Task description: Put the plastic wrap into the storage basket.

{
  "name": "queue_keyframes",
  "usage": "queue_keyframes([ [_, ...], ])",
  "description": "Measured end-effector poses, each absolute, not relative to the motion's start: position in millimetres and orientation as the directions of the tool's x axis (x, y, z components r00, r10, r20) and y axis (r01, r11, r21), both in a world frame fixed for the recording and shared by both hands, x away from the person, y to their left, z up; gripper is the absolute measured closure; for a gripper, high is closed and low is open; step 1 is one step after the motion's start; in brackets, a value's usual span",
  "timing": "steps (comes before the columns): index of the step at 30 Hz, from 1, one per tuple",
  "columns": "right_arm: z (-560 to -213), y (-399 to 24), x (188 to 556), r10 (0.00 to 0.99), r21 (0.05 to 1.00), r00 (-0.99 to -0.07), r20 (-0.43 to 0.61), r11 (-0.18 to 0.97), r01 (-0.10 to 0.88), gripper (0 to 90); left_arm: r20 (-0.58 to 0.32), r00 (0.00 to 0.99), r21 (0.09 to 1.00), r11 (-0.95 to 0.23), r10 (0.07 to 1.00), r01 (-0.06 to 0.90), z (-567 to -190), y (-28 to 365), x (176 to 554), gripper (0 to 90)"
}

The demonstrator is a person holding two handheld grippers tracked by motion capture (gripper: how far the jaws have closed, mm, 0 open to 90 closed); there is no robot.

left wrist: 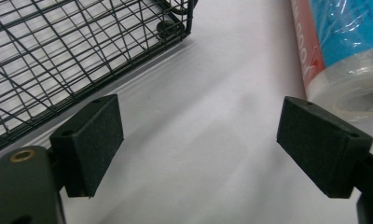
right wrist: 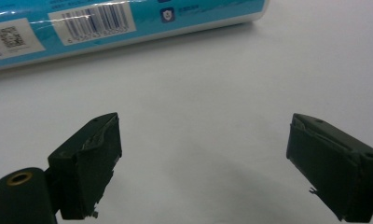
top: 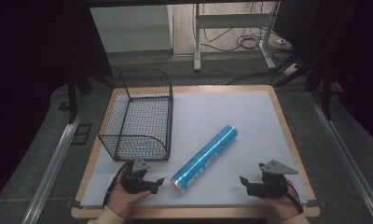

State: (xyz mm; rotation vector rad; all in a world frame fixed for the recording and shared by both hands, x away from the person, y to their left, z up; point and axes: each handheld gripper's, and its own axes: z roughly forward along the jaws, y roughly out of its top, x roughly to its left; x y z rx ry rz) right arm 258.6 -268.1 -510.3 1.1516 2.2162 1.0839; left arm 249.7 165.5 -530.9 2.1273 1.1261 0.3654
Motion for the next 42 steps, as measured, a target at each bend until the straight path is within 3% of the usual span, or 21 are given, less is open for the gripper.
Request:
queue_keyframes([
  [20,-511.2,-270.8,260.0,0.830,0.782,-0.555,-0.054,0.381,0.493,10.8,-0.070,0.591,0.689,-0.389,0.804,0.612,-527.6,163.7,248.5,14.5],
  [42,-509.6,-273.4,261.2,0.830,0.787,-0.554,-0.073,0.389,0.479,12.2,-0.045,0.623,0.687,-0.428,0.781,0.587,-485.3,127.6,250.8,15.0],
])
